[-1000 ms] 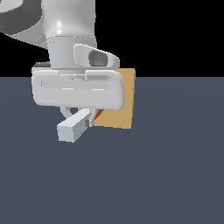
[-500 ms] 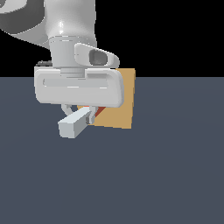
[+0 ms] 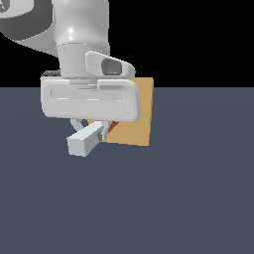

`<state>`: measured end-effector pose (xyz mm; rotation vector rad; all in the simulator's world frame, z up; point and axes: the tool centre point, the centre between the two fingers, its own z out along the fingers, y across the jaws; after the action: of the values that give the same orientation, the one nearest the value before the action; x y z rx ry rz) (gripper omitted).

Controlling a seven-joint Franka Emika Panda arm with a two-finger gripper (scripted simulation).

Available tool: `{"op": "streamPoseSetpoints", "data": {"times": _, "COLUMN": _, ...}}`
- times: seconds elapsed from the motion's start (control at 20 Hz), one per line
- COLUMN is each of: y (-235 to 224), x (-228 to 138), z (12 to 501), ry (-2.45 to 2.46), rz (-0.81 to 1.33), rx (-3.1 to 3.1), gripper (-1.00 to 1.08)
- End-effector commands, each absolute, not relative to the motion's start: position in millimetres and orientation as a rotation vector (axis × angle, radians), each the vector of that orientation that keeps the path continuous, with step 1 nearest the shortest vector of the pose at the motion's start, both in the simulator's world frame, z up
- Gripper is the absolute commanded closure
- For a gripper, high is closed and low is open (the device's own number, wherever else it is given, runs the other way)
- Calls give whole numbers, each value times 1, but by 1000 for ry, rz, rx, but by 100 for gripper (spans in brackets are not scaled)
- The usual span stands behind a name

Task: Insert the peg into the horizontal hole in a box.

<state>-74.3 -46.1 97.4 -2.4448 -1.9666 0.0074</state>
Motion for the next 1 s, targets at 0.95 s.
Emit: {"op": "streamPoseSetpoints", "data": {"times": 0.95, "y": 70, "x": -47, "z": 101, "ry": -1972, "rz": -3, "rx": -2447, "gripper": 108}}
